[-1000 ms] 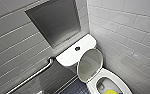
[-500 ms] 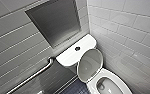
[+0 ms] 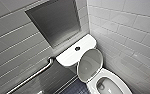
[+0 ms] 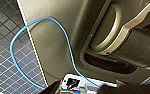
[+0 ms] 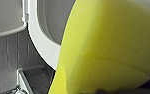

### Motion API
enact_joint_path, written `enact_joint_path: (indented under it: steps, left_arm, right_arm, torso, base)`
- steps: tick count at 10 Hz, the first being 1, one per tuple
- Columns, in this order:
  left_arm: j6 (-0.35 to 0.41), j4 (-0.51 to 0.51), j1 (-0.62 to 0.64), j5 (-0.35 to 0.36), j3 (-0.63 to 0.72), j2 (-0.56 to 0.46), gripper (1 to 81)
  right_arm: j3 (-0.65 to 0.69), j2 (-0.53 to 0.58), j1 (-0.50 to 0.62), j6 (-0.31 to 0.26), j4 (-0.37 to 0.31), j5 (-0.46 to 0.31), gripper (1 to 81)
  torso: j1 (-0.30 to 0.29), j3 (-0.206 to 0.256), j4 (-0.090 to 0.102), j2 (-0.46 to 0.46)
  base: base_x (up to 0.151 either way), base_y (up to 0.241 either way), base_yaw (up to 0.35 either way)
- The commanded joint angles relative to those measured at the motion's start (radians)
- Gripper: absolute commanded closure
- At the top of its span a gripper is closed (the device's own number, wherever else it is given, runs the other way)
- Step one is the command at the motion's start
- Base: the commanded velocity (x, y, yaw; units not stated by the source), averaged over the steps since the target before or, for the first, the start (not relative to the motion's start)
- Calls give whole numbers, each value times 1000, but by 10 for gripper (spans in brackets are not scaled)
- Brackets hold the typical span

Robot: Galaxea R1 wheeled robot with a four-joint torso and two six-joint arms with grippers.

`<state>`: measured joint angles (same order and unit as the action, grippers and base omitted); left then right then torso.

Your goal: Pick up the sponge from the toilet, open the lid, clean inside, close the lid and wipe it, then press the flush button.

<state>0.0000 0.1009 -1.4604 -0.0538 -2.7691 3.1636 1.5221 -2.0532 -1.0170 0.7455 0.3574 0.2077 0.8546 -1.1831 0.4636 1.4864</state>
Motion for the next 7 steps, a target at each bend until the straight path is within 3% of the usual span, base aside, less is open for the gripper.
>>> enact_joint_path:
  steps: [1,4,7]
  left_arm:
    - [5,0,-24,-87,-7,-16,10]
    - [5,-1,-22,-87,-7,-17,10]
    - [5,-1,-22,-86,-7,-17,10]
  right_arm:
    - [-131,26,226,-2,17,-202,811]
    - [-145,-108,436,3,12,-463,811]
    - [-71,-265,593,11,8,-636,811]
  torso:
    - [0,0,0,0]
    - [0,0,0,0]
    - [0,0,0,0]
  base:
    - [0,0,0]
    - [0,0,0]
    - [0,0,0]
